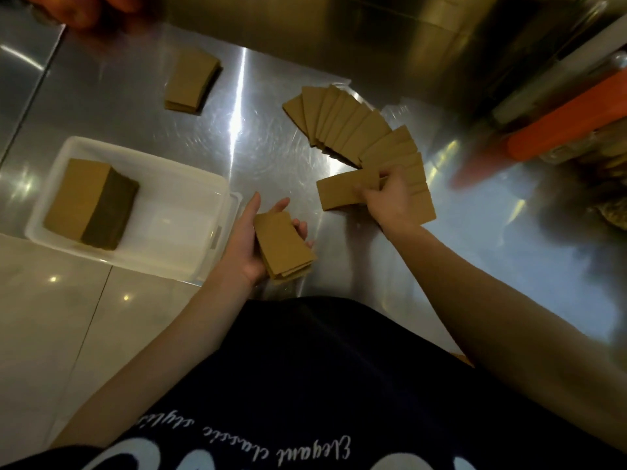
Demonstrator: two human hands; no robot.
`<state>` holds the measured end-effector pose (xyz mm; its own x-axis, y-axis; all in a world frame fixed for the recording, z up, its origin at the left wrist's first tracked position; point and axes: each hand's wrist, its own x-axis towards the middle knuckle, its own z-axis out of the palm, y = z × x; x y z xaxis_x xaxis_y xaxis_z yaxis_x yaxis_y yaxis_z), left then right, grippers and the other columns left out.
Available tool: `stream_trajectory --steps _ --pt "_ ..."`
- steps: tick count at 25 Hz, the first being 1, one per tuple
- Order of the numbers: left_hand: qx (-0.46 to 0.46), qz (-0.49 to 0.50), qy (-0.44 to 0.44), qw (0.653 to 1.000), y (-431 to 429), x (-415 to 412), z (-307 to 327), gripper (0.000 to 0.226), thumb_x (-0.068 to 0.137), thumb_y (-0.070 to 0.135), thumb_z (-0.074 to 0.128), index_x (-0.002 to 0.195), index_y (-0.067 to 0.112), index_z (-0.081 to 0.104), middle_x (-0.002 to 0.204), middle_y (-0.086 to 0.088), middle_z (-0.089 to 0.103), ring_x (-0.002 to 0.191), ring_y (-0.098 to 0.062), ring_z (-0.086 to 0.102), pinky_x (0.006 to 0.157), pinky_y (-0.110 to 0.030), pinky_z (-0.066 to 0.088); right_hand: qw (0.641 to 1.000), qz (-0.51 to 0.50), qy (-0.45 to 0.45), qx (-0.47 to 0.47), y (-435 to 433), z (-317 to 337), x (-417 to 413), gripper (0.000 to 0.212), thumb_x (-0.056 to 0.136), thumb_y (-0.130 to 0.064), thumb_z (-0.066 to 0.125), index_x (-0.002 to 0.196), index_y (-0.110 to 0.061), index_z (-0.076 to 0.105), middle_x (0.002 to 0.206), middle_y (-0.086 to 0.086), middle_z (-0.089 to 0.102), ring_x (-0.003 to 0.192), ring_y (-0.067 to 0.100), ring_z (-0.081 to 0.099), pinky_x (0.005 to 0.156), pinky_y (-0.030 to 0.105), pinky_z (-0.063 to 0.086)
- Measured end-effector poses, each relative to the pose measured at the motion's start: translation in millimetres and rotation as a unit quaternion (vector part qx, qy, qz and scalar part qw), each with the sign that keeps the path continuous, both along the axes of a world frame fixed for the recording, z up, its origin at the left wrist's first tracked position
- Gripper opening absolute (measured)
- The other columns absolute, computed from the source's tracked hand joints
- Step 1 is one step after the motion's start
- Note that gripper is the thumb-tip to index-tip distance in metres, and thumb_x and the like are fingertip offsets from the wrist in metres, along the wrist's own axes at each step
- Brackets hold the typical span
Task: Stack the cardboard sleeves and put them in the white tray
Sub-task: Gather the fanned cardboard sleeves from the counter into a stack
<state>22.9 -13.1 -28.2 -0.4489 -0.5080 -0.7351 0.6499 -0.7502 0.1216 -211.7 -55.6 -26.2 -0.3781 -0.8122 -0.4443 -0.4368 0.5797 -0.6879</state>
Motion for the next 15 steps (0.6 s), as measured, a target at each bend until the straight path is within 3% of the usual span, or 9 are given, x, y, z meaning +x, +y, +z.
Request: stream_trajectory --steps 3,4,7,11,13,15 --pt "-0.015 -0.023 0.018 0.999 0.1 -1.8 1.0 0.056 0.073 0.055 0.077 0.117 0.022 0.064 0.088 -0.013 0.065 0.079 -0.024 0.063 0.076 -0.041 0.054 0.991 -0.051 -0.116 -0.032 14.3 12.3 -25.9 0.046 0.080 -0.030 0.078 0.115 -0.021 0.050 0.099 -0.008 0.060 0.081 0.004 0.063 0.055 0.011 0.052" --pt "-0.020 -0.030 0.020 0.999 0.2 -3.4 1.1 0.053 0.072 0.052 0.079 0.113 0.022 0.064 0.089 -0.012 0.065 0.078 -0.023 0.063 0.076 -0.040 0.054 0.990 -0.060 -0.121 -0.030 21.7 13.7 -41.7 0.052 0.078 -0.030 0.080 0.118 -0.019 0.050 0.104 -0.004 0.062 0.087 0.007 0.065 0.058 0.013 0.051" --pt "-0.021 -0.047 0.021 0.998 0.8 -9.0 1.6 0.046 0.075 0.043 0.078 0.111 0.020 0.061 0.091 -0.012 0.066 0.077 -0.022 0.064 0.074 -0.038 0.055 0.994 -0.071 -0.078 0.013 42.3 7.9 -89.1 0.063 0.078 -0.028 0.081 0.129 -0.010 0.048 0.118 0.015 0.064 0.102 0.026 0.065 0.077 0.033 0.054" --pt "-0.015 -0.054 0.008 0.998 0.2 -14.4 2.2 0.044 0.080 0.040 0.074 0.116 0.020 0.060 0.092 -0.011 0.065 0.078 -0.021 0.063 0.074 -0.037 0.054 0.995 -0.020 0.043 0.091 49.5 -6.8 -113.2 0.082 0.073 -0.038 0.083 0.138 -0.010 0.041 0.127 0.017 0.057 0.111 0.031 0.060 0.090 0.041 0.052" --pt "-0.018 -0.049 0.007 0.999 -0.1 -14.2 3.4 0.040 0.082 0.040 0.071 0.115 0.020 0.059 0.092 -0.010 0.064 0.078 -0.021 0.062 0.074 -0.037 0.054 0.993 0.015 0.067 0.099 47.3 -13.0 -110.8 0.085 0.071 -0.041 0.083 0.138 -0.011 0.040 0.131 0.015 0.055 0.107 0.030 0.060 0.088 0.042 0.052" --pt "-0.018 -0.040 0.005 0.999 0.1 -12.4 5.0 0.037 0.082 0.039 0.072 0.112 0.020 0.061 0.092 -0.009 0.063 0.078 -0.020 0.062 0.074 -0.036 0.055 0.992 0.020 0.086 0.087 44.4 -17.8 -106.1 0.078 0.071 -0.040 0.083 0.132 -0.012 0.043 0.124 0.012 0.057 0.086 0.022 0.062 0.074 0.037 0.053"
